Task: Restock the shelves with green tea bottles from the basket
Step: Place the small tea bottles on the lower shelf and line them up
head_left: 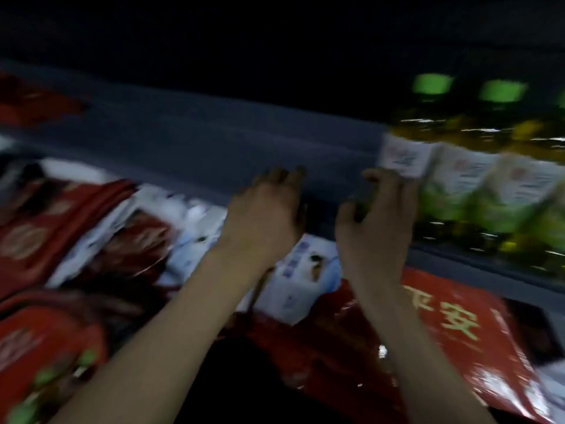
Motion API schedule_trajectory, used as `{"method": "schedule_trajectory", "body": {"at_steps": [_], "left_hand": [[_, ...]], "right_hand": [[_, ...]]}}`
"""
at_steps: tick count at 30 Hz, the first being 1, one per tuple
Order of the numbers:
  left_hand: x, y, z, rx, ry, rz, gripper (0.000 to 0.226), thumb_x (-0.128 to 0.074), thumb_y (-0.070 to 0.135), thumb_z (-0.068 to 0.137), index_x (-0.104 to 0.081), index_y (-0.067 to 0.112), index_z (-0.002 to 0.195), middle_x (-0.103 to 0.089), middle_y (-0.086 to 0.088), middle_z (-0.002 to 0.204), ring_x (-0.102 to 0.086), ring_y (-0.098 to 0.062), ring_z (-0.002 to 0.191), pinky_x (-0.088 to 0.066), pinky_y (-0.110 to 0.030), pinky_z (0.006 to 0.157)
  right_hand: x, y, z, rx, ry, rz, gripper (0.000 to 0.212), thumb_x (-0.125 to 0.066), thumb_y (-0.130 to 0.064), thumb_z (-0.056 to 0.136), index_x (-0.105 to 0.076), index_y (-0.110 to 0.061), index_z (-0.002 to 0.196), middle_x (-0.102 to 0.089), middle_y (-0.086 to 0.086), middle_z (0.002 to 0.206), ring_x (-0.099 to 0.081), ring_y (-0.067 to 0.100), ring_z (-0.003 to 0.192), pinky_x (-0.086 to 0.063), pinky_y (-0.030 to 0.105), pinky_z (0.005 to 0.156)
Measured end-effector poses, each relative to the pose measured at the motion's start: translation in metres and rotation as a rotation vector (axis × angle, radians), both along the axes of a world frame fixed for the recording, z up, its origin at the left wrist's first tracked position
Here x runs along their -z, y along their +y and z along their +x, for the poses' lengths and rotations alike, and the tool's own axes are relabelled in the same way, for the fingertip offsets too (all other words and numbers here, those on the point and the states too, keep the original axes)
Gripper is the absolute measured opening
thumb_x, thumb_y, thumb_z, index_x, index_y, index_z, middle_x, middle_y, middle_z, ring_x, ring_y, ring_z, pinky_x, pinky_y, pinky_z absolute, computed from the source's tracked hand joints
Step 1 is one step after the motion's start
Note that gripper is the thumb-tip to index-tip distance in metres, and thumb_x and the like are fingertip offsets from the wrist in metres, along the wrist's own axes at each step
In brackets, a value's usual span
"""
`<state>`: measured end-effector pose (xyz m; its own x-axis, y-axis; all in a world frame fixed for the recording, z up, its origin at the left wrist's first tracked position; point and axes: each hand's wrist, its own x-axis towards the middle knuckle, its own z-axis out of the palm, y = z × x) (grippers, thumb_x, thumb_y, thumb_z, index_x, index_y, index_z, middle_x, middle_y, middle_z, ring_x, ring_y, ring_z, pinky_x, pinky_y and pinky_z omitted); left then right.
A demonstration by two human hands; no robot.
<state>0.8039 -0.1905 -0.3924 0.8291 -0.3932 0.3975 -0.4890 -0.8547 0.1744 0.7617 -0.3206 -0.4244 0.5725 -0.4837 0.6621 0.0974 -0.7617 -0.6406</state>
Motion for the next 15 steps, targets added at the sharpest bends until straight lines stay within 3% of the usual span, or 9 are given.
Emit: {"method": "schedule_trajectory", "body": {"at_steps": [4,8,12,15], "left_hand": [[-0.005,0.138,-0.04,-0.306,-0.023,0.137,0.041,-0.048,0.03,0.091,-0.05,0.017,0.13,-0.058,-0.01,0.12,-0.056,-0.034,0.11,-0.045,-0.039,0.075],[0.012,0.279,-0.103,-0.605,0.106,0.168,0.032,-0.048,0.028,0.09,-0.055,0.017,0.12,-0.061,-0.012,0.113,-0.059,-0.038,0.105,-0.047,-0.041,0.074],[0.052,0.392,-0.158,-0.86,0.243,0.119,0.024,-0.047,0.029,0.092,-0.059,0.015,0.106,-0.064,-0.013,0.105,-0.06,-0.037,0.1,-0.045,-0.039,0.07],[0.096,0.456,-0.186,-0.96,0.372,0.015,0.029,-0.048,0.029,0.085,-0.061,0.013,0.105,-0.065,-0.018,0.108,-0.061,-0.038,0.101,-0.052,-0.041,0.079]], "right_hand": [[-0.016,0.108,0.01,-0.491,0.329,-0.13,0.016,-0.059,-0.02,0.088,-0.058,-0.02,0.104,-0.055,0.005,0.111,-0.058,0.024,0.091,-0.05,0.039,0.081],[-0.02,0.245,0.001,-0.883,0.394,-0.269,0.007,-0.056,-0.021,0.086,-0.059,-0.025,0.09,-0.064,0.002,0.1,-0.061,0.024,0.091,-0.051,0.038,0.08],[0.0,0.367,-0.014,-1.108,0.545,-0.335,0.008,-0.055,-0.02,0.085,-0.062,-0.024,0.086,-0.067,0.004,0.096,-0.062,0.028,0.092,-0.053,0.039,0.08],[0.039,0.435,-0.02,-1.204,0.751,-0.34,0.013,-0.056,-0.016,0.084,-0.069,-0.013,0.087,-0.07,0.01,0.094,-0.064,0.029,0.09,-0.054,0.038,0.08]]}}
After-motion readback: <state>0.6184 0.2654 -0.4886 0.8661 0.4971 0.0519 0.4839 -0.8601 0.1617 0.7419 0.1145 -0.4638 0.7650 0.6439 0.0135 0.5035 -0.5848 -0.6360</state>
